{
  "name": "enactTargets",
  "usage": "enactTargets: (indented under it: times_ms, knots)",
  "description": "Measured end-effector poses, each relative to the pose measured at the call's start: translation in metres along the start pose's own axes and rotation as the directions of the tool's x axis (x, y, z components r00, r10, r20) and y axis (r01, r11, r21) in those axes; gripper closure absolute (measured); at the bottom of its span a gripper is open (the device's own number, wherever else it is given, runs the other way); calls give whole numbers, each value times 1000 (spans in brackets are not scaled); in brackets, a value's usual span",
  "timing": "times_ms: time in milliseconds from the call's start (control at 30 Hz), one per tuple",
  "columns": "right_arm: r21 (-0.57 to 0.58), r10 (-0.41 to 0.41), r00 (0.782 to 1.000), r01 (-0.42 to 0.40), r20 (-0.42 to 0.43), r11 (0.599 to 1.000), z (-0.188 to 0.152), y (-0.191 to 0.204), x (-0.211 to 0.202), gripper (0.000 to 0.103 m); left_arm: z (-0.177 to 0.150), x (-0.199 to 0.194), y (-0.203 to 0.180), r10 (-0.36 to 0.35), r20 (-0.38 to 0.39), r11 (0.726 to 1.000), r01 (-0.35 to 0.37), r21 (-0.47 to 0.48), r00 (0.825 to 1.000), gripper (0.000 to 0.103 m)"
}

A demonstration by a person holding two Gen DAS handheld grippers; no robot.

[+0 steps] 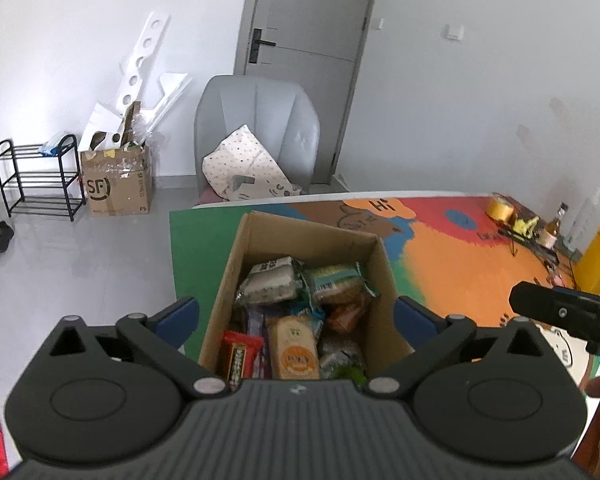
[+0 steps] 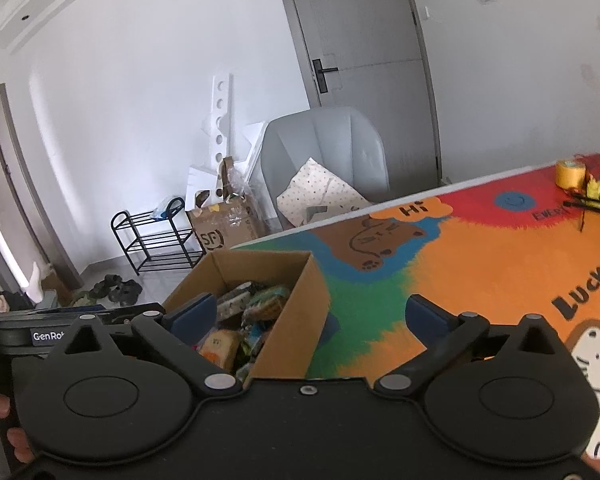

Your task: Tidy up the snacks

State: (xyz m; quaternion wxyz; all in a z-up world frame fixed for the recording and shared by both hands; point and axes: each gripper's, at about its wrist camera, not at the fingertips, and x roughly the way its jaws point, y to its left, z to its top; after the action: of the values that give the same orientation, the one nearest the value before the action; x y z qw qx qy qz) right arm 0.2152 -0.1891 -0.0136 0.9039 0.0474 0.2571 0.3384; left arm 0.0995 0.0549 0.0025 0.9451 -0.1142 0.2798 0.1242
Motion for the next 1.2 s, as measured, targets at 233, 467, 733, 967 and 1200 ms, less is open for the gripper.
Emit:
enactTargets:
  times_ms: [233, 467, 733, 967, 1200]
  knots:
    - [21, -17, 1000, 17, -1, 1000, -7, -6, -20, 0, -4, -20, -7, -20, -6, 998, 20, 65, 1000, 0]
    - [55, -34, 999, 33, 18, 998, -14, -7, -44, 0, -9, -44, -11, -31, 15, 994, 29, 110, 999, 0]
    - [37, -32, 999, 31, 25, 999, -20, -3, -72, 0, -12, -68, -13, -82, 22, 985, 78, 152, 996, 0]
    - [89, -17, 999, 14, 37, 996, -24, -7, -87, 0, -16, -83, -9, -109, 40, 986, 104, 127, 993, 0]
    - [133, -35, 999, 32, 23, 991, -36, -21, -101, 0, -25, -81, -16, -109, 16, 982, 105, 159, 994, 0]
